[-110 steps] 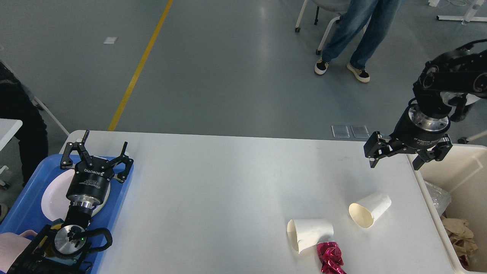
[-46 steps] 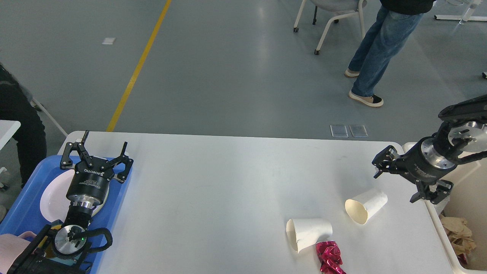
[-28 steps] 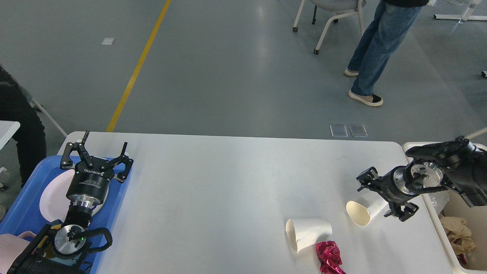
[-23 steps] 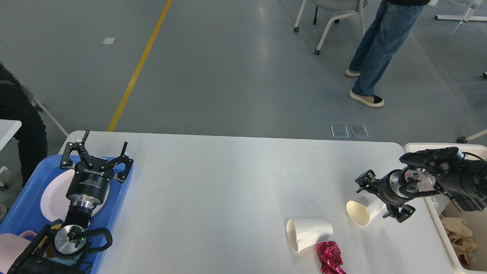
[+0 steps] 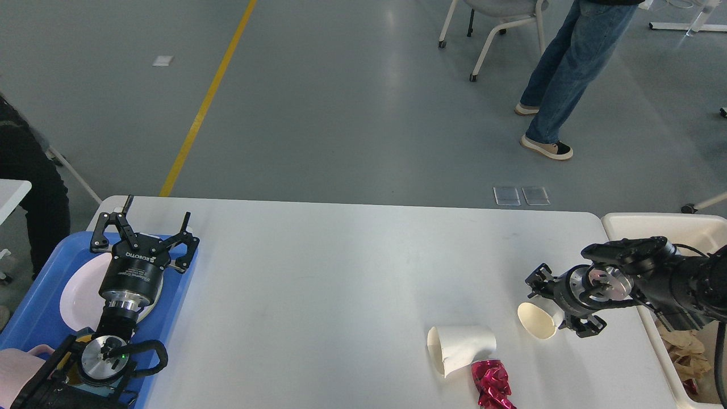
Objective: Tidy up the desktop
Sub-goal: 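Grasp the white cup and lift it toward the bin, then release the white cup into the bin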
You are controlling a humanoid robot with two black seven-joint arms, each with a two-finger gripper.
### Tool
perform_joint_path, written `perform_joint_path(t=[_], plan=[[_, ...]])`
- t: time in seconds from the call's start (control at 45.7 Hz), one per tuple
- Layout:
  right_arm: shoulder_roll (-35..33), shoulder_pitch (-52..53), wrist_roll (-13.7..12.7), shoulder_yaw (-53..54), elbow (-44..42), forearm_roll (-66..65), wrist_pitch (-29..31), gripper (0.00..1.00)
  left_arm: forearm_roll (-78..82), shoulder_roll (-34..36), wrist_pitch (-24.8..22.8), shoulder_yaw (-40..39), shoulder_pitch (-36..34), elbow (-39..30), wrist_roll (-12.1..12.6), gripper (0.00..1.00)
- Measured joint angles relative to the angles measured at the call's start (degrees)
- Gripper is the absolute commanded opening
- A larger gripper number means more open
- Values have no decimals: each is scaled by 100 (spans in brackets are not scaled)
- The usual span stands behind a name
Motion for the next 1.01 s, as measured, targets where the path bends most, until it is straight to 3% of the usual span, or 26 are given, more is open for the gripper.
perform_joint_path(t=[0.285,0.416,0.635,0.898,1.007], plan=[[-20,73,0,38,41,7,-4,0,0,0,0,0,0,0,0,97],[-373,510,-1,22,605,-35,51,0,0,0,0,0,0,0,0,96],[-1018,2559,-41,-641,2420,-565,341,0,0,0,0,0,0,0,0,96],[-950,5172,-37,-1399,4060,-1108,1907,0,0,0,-2,0,0,0,0,97],[-773,5898,-47,-1569,4550,-1183,2217,0,0,0,-2,0,0,0,0,96]])
